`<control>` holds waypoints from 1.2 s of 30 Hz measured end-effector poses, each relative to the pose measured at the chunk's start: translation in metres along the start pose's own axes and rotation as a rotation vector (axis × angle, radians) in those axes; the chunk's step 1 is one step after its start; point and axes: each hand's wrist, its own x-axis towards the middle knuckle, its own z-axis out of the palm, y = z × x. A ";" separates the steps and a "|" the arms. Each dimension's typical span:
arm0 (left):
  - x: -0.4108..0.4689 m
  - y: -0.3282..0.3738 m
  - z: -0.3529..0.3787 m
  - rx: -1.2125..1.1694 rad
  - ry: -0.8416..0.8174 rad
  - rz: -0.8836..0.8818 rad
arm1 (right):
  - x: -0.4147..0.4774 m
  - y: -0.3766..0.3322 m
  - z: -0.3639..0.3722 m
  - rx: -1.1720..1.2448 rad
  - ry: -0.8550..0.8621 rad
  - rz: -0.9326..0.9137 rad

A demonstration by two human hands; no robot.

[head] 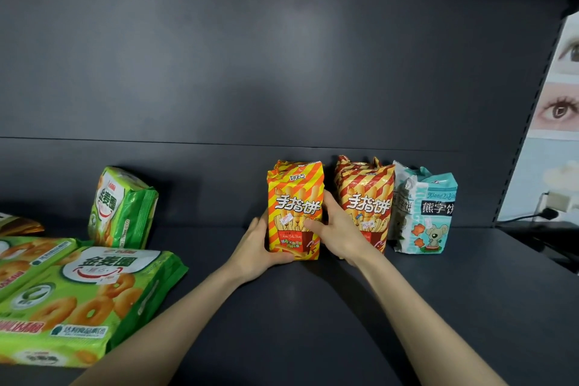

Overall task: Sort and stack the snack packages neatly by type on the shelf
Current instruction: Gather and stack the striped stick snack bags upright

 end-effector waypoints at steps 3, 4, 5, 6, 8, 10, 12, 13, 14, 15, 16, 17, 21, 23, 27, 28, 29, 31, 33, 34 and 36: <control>-0.001 -0.001 0.000 -0.052 -0.024 0.010 | -0.002 0.000 0.000 -0.043 0.030 -0.014; -0.001 -0.001 -0.001 -0.050 -0.031 0.011 | -0.002 -0.001 0.000 -0.063 0.037 -0.017; -0.002 -0.001 0.000 -0.036 -0.039 0.010 | -0.003 -0.001 0.000 -0.081 0.040 -0.014; -0.002 0.000 0.000 -0.021 -0.048 0.006 | -0.003 -0.001 0.000 -0.098 0.044 -0.011; -0.002 0.001 0.000 0.026 -0.055 0.001 | -0.003 -0.001 0.000 -0.123 0.051 -0.002; 0.000 0.002 -0.001 0.068 -0.067 -0.005 | -0.003 -0.002 0.000 -0.139 0.061 0.010; 0.000 0.004 -0.002 0.082 -0.085 -0.015 | -0.002 -0.002 0.000 -0.157 0.073 0.018; 0.000 0.005 -0.003 0.079 -0.095 -0.023 | -0.002 -0.002 0.001 -0.170 0.082 0.021; 0.000 0.006 -0.003 0.070 -0.101 -0.031 | -0.002 -0.001 0.001 -0.181 0.095 0.024; -0.001 0.007 -0.003 0.062 -0.104 -0.036 | -0.002 -0.001 0.001 -0.188 0.108 0.024; -0.001 0.007 -0.003 0.054 -0.109 -0.042 | -0.002 -0.001 0.001 -0.190 0.118 0.024; 0.000 0.006 -0.003 0.045 -0.112 -0.047 | -0.002 0.000 0.001 -0.188 0.123 0.023; -0.002 0.010 -0.004 0.011 -0.127 -0.048 | -0.003 -0.001 -0.001 -0.185 0.113 0.029; -0.002 0.010 -0.004 0.016 -0.147 -0.053 | -0.003 -0.002 -0.002 -0.180 0.104 0.034; -0.002 0.007 -0.002 0.146 -0.203 -0.057 | -0.004 -0.003 -0.001 -0.231 0.127 0.023; -0.002 0.006 -0.001 0.170 -0.205 -0.061 | -0.004 -0.003 0.000 -0.243 0.136 0.019; -0.002 0.006 0.000 0.187 -0.197 -0.065 | -0.005 -0.003 0.000 -0.250 0.145 0.017; -0.002 0.006 0.002 0.212 -0.155 -0.062 | -0.006 -0.004 0.001 -0.253 0.160 0.017; -0.002 0.006 0.003 0.234 -0.119 -0.051 | -0.008 -0.005 0.000 -0.251 0.164 0.018; -0.002 0.006 0.003 0.237 -0.111 -0.044 | -0.008 -0.006 0.000 -0.248 0.164 0.021; -0.002 0.008 0.001 0.212 -0.115 -0.048 | -0.009 -0.007 -0.001 -0.257 0.168 0.030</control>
